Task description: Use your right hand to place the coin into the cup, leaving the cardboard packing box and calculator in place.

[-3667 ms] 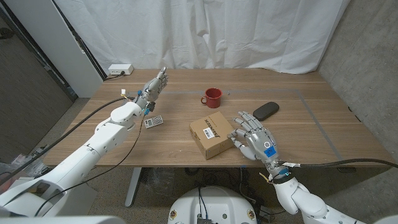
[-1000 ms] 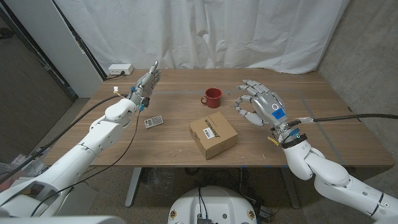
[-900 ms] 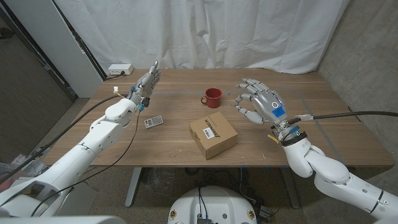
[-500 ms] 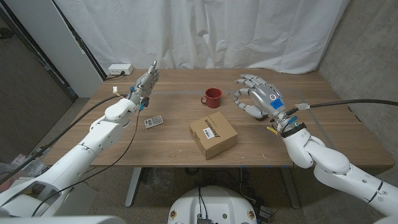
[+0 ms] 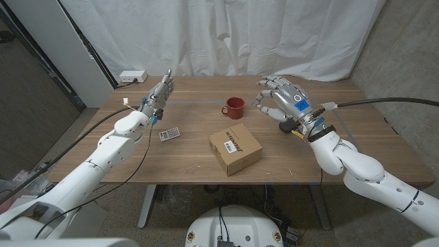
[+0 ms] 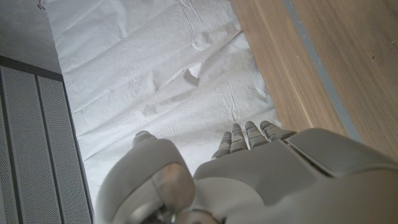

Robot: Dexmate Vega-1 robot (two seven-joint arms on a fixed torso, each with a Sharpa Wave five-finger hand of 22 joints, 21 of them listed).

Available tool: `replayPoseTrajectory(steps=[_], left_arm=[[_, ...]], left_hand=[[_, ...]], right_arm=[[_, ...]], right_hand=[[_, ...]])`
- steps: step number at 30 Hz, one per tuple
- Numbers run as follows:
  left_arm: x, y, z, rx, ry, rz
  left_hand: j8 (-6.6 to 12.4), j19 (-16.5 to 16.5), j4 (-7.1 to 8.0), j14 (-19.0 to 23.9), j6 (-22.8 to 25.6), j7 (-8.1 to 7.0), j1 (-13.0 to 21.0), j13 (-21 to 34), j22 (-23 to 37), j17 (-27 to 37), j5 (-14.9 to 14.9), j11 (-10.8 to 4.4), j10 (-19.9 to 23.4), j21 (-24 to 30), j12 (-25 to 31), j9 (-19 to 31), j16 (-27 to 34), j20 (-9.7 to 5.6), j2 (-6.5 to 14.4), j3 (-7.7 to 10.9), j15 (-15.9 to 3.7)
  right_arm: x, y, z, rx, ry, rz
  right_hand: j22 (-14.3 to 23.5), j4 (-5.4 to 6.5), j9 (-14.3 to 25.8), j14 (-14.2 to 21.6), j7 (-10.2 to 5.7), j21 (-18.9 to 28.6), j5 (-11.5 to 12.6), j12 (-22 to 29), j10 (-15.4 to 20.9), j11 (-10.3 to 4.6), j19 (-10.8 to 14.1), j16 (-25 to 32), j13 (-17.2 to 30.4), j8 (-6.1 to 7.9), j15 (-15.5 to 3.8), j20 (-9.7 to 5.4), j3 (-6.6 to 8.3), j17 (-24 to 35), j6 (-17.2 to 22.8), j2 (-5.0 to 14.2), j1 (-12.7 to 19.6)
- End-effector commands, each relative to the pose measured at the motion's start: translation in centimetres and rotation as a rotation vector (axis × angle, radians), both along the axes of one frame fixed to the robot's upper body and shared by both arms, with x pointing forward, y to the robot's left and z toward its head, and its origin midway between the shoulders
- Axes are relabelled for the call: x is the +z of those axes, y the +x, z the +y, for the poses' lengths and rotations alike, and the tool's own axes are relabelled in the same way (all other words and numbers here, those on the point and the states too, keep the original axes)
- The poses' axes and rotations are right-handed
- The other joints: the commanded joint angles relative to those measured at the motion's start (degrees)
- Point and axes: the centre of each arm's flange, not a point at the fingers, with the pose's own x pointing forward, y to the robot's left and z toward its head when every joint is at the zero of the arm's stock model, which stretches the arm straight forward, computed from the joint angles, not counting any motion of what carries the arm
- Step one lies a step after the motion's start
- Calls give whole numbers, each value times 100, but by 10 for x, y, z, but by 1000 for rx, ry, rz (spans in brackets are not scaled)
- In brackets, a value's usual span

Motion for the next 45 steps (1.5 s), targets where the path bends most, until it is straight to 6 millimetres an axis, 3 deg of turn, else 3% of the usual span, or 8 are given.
replayPoseTrajectory(steps=[1, 18, 19, 45], left_arm=[[-2, -3, 8, 6, -1, 2], [-1, -10, 12, 5, 1, -18], [-2, -10, 12, 4, 1, -18], [-15, -17, 26, 23, -20, -8]], left_hand=[[29, -49, 2, -21, -14, -16, 19, 28, 23, 24, -16, 20, 8, 32, 19, 24, 2, -30, 36, -61, -16], [29, -47, 0, -12, -12, -14, 28, 28, 22, 23, -19, 10, 9, 36, 19, 24, 5, -31, 44, -75, -11], [29, -47, 0, -8, -12, -13, 29, 28, 22, 23, -19, 15, 11, 36, 19, 24, 6, -30, 44, -75, -8], [32, -51, -3, 33, 2, -12, 41, 28, 22, 23, -23, 7, 25, 37, 22, 24, 14, -25, 52, -101, 7]], right_arm=[[17, 8, 12, -50, -11, 80], [38, 16, 24, -75, -31, 143], [39, 17, 24, -75, -30, 149], [66, 52, 51, -50, -46, 149]], right_hand=[[19, 21, 27, 22, -11, 5, -24, 3, 19, 29, 35, 6, 0, 26, -267, -254, -1, 31, 22, 6, 50], [19, 24, 34, -12, -12, -9, -30, -16, -23, 47, 1, -9, -3, 27, -241, -237, -2, 31, 13, 11, 50], [16, 214, 65, -53, 78, -14, -89, -24, -16, 39, -7, -31, -18, 86, -248, -228, -117, 28, 30, 57, -265], [-6, 238, 110, -40, 47, -35, -179, -55, 17, 53, -13, -50, -81, 165, -234, -214, -161, 27, -67, 131, -304]])
